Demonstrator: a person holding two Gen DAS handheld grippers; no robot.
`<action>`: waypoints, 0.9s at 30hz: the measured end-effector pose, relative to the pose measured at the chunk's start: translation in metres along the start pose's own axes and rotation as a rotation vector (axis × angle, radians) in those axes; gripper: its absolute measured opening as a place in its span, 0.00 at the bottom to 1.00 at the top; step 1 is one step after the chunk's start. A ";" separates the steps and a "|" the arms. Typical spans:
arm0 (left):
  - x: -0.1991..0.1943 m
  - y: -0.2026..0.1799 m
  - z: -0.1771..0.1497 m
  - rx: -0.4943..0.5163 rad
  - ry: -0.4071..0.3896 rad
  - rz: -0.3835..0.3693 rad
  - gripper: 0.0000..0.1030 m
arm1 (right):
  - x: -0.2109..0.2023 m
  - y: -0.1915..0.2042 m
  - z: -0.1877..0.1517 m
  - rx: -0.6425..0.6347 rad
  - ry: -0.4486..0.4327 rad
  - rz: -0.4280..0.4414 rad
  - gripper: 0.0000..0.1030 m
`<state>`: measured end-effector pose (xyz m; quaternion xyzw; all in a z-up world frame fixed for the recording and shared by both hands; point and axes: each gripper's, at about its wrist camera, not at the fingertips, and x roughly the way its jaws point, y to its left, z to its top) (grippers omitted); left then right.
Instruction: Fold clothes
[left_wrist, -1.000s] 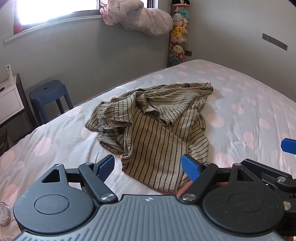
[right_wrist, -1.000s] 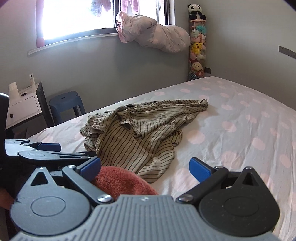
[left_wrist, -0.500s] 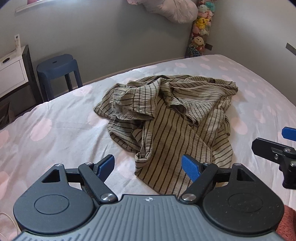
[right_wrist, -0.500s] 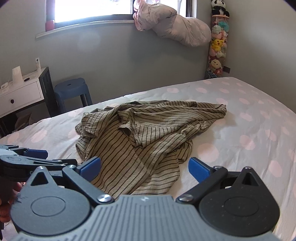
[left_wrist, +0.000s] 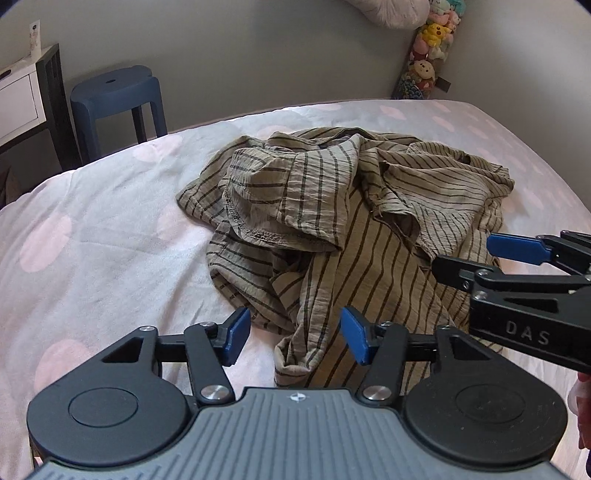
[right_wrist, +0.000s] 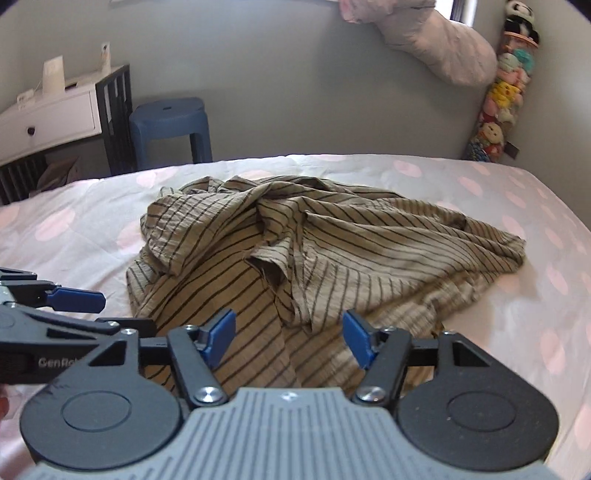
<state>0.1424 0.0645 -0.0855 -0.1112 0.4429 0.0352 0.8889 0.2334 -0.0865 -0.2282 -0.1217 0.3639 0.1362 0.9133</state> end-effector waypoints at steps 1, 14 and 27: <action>0.003 0.000 0.000 -0.004 0.001 0.004 0.47 | 0.008 0.001 0.003 -0.002 0.004 0.005 0.59; 0.013 -0.013 0.005 -0.015 0.001 -0.043 0.12 | 0.055 0.010 0.020 0.019 0.014 -0.010 0.02; -0.035 -0.051 0.004 0.113 -0.056 -0.163 0.04 | -0.072 -0.073 -0.018 0.173 -0.151 -0.335 0.01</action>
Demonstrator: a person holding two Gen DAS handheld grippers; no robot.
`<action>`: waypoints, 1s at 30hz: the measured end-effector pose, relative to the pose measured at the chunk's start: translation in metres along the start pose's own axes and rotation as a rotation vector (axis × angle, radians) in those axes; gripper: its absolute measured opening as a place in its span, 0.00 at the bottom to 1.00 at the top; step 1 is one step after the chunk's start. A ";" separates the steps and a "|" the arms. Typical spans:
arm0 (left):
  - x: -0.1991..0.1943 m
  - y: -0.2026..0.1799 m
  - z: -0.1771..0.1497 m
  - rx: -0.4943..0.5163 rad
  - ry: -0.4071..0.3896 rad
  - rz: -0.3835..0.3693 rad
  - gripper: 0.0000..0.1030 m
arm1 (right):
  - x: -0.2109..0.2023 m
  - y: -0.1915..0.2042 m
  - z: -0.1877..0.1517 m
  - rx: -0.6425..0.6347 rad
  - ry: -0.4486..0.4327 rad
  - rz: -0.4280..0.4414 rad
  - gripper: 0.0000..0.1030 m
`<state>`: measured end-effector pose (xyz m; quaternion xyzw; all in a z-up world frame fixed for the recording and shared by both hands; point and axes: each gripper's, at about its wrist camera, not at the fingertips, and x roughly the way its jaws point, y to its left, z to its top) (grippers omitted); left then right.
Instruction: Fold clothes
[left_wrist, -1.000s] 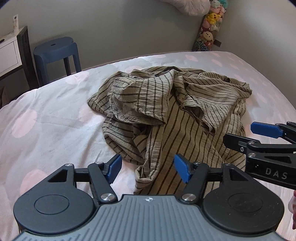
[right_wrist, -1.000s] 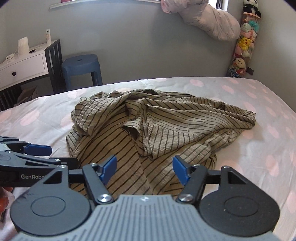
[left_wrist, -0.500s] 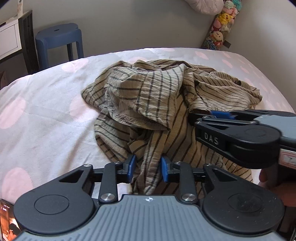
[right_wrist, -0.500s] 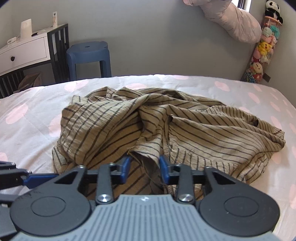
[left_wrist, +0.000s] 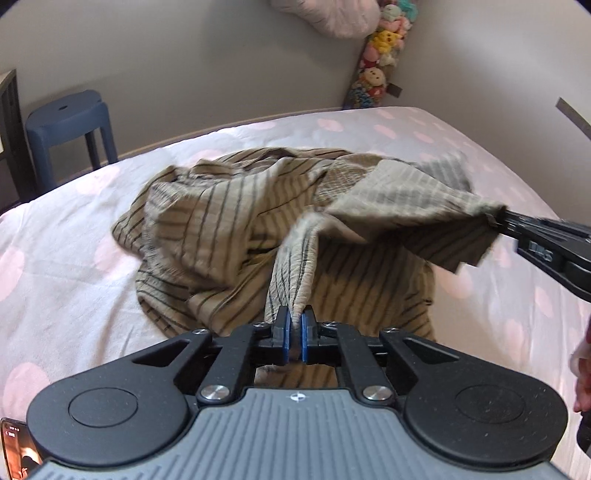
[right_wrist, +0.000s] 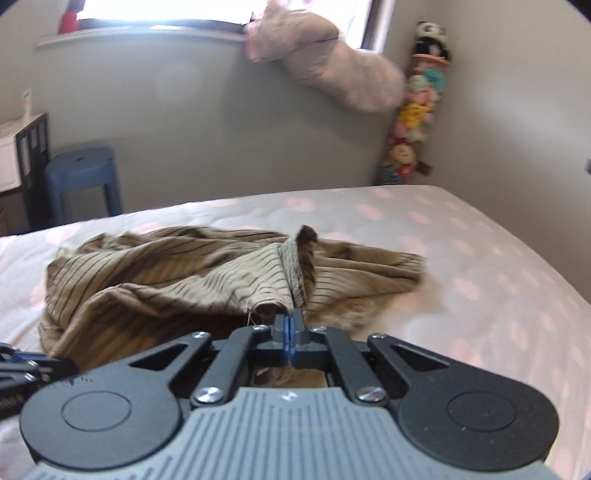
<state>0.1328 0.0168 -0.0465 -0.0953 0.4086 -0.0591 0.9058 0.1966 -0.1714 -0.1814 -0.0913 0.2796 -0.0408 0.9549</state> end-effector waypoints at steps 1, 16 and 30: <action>-0.005 -0.005 0.001 0.013 -0.006 -0.013 0.03 | -0.010 -0.015 -0.004 0.021 -0.005 -0.032 0.01; -0.083 -0.144 -0.043 0.293 0.009 -0.321 0.04 | -0.176 -0.180 -0.098 0.279 -0.027 -0.419 0.01; -0.095 -0.190 -0.076 0.432 0.054 -0.263 0.18 | -0.324 -0.294 -0.247 0.623 0.016 -0.762 0.01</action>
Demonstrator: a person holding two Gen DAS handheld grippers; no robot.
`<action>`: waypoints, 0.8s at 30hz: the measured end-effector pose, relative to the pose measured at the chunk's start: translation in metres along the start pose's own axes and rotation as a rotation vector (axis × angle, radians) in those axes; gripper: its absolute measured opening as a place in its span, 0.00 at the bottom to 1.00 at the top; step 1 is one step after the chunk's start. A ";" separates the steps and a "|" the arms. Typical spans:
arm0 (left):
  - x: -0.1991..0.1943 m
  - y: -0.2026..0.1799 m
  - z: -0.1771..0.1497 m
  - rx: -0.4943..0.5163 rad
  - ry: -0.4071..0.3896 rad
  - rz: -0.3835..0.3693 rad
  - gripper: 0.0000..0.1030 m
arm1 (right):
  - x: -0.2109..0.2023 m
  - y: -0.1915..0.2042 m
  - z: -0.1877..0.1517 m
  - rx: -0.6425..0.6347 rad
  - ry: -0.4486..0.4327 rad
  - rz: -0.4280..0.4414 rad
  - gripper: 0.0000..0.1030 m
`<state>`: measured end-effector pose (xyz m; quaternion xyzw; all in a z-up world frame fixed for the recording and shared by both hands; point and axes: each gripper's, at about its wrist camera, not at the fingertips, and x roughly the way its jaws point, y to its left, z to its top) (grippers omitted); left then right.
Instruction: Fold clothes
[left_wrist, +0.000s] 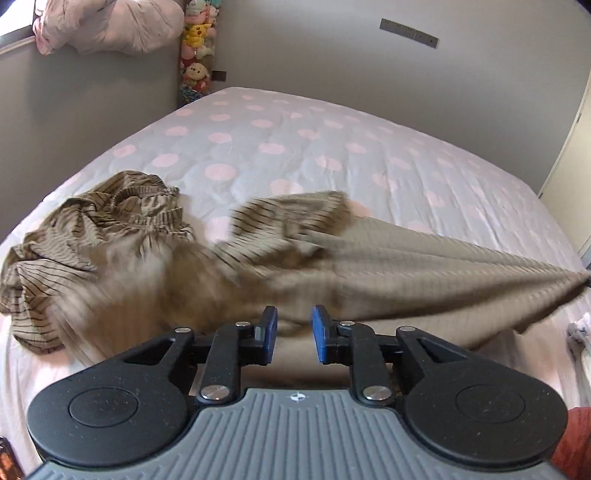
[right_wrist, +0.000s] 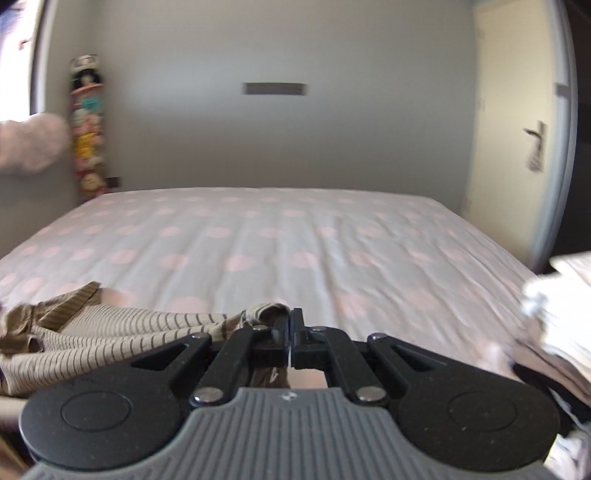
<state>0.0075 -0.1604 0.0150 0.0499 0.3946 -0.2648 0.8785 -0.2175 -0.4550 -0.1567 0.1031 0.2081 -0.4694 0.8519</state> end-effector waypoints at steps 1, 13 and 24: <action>0.003 0.008 0.006 0.006 0.007 0.009 0.18 | 0.000 -0.015 -0.004 0.017 0.014 -0.018 0.01; 0.053 0.018 0.029 0.023 0.169 -0.059 0.38 | 0.000 -0.081 -0.038 0.083 0.164 -0.059 0.08; 0.114 -0.015 0.024 0.090 0.293 -0.036 0.49 | 0.002 -0.076 -0.042 0.040 0.220 0.021 0.37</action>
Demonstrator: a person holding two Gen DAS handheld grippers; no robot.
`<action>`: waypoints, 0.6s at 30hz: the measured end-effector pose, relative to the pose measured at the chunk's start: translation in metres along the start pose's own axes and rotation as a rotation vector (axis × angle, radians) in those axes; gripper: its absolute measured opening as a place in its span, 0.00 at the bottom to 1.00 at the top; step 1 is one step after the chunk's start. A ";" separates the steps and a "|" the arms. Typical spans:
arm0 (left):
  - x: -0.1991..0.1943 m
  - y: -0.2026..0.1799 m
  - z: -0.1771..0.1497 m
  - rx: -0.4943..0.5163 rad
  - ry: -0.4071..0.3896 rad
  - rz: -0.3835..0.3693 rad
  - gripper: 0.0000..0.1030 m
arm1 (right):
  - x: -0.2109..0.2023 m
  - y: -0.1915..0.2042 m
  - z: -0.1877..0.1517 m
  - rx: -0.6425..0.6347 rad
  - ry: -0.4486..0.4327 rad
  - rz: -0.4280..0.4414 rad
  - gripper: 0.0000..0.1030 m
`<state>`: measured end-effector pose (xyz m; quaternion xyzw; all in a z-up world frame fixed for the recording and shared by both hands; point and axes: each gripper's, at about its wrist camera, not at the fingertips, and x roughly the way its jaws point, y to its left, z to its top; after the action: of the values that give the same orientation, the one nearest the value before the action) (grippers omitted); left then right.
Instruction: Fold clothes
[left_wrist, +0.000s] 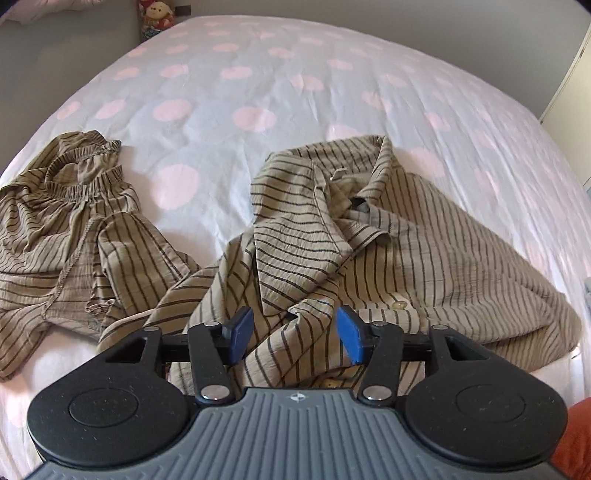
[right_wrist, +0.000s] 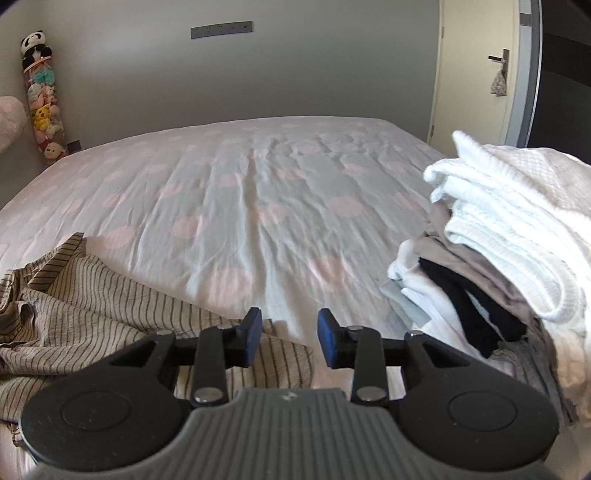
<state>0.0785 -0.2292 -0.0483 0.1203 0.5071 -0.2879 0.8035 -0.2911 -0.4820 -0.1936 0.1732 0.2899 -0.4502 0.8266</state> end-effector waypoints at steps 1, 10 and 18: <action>0.005 -0.003 0.001 0.005 0.013 0.007 0.50 | 0.007 0.006 0.002 -0.011 0.009 0.019 0.39; 0.044 -0.011 -0.003 0.076 0.127 0.107 0.53 | 0.097 0.071 0.025 -0.152 0.114 0.159 0.57; 0.046 0.012 0.004 -0.029 0.131 0.077 0.13 | 0.168 0.085 0.017 -0.152 0.268 0.226 0.73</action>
<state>0.1031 -0.2372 -0.0888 0.1468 0.5575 -0.2409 0.7808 -0.1426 -0.5535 -0.2851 0.2003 0.4092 -0.3041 0.8366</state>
